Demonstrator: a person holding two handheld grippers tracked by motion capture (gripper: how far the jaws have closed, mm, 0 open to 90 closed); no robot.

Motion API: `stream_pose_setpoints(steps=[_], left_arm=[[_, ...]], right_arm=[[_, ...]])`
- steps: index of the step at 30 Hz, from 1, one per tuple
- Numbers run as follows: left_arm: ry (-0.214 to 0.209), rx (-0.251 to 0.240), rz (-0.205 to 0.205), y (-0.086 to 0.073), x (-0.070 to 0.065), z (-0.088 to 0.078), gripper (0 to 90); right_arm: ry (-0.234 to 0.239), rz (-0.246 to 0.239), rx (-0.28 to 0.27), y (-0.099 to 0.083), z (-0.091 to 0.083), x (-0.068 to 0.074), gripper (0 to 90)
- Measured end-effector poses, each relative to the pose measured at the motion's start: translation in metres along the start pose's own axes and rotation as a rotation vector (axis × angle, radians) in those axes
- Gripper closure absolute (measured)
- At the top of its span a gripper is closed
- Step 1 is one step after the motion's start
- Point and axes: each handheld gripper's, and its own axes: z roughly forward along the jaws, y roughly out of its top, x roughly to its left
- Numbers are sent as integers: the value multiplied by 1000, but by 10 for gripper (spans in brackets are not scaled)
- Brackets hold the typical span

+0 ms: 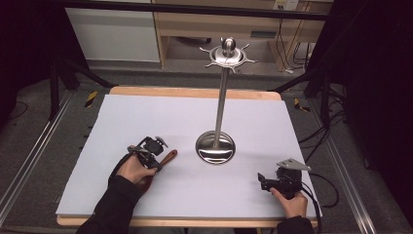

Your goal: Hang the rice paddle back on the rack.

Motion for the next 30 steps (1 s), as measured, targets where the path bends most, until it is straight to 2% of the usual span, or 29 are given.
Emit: stream_pose_setpoints(steps=[4,19,30], left_arm=[[6,-38,14,-4,-4,-7,778],[15,-201,5,-26,-5,-37,781],[19,-351,-35,-49,-4,-48,782]], right_arm=[[1,-8,-4,0,0,-1,69],[-1,-1,-3,0,-1,-1,69],[-1,-9,-5,0,0,-2,69]])
